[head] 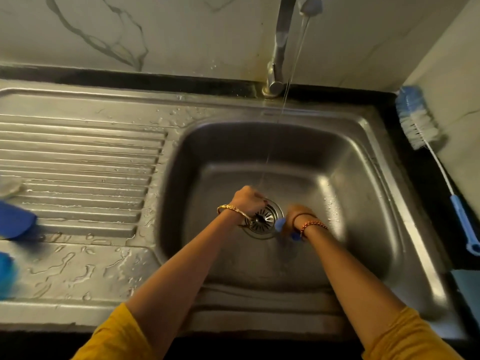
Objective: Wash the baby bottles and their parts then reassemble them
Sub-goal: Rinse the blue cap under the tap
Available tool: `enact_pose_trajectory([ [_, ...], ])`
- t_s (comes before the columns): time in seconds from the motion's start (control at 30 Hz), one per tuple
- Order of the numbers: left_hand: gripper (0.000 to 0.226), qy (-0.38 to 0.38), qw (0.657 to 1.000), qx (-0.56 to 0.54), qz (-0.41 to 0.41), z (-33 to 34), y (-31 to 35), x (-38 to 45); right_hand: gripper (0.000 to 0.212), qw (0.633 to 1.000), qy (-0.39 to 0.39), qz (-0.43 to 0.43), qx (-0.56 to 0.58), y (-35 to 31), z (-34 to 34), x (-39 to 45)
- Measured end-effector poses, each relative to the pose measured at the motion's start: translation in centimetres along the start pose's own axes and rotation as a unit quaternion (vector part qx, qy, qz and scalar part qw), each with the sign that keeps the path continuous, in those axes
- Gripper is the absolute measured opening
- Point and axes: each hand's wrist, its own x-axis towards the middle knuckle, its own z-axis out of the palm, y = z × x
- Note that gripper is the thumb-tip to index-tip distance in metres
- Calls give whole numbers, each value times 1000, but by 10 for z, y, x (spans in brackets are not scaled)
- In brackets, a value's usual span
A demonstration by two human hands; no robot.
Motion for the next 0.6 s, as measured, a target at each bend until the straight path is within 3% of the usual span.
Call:
enact_pose_trajectory([
  [0.07, 26, 24, 999, -28, -21, -1, -4, 4, 19, 991, 27, -14, 130, 1, -9, 6],
  [0.1, 27, 45, 997, -52, -30, -3, -5, 6, 14, 966, 31, -27, 255, 0, -14, 10],
  [0.17, 32, 76, 984, -158, -29, -7, -7, 14, 21, 846, 18, -29, 533, -6, -24, 12],
  [0.2, 34, 71, 971, -229, -19, -11, -5, 15, 26, 781, 8, -39, 623, -10, -31, 12],
  [0.23, 34, 54, 954, -295, -6, -15, -1, 15, 27, 745, 5, -56, 665, -14, -37, 13],
  [0.3, 32, 46, 922, -384, 33, -29, 12, 17, 23, 710, 22, -96, 697, -24, -53, 17],
  [0.37, 27, 77, 880, -465, 62, -44, 25, 22, 17, 671, 91, -116, 727, -34, -69, 21],
  [0.43, 18, 88, 848, -517, 72, -55, 37, 28, 12, 697, 239, -133, 663, -42, -82, 22],
  [0.5, 17, 90, 830, -544, 79, -61, 49, 36, 24, 735, 406, -175, 515, -50, -86, 22],
  [0.6, 30, 67, 792, -605, 42, -65, 63, 50, 30, 720, 558, -238, 337, -58, -82, 22],
])
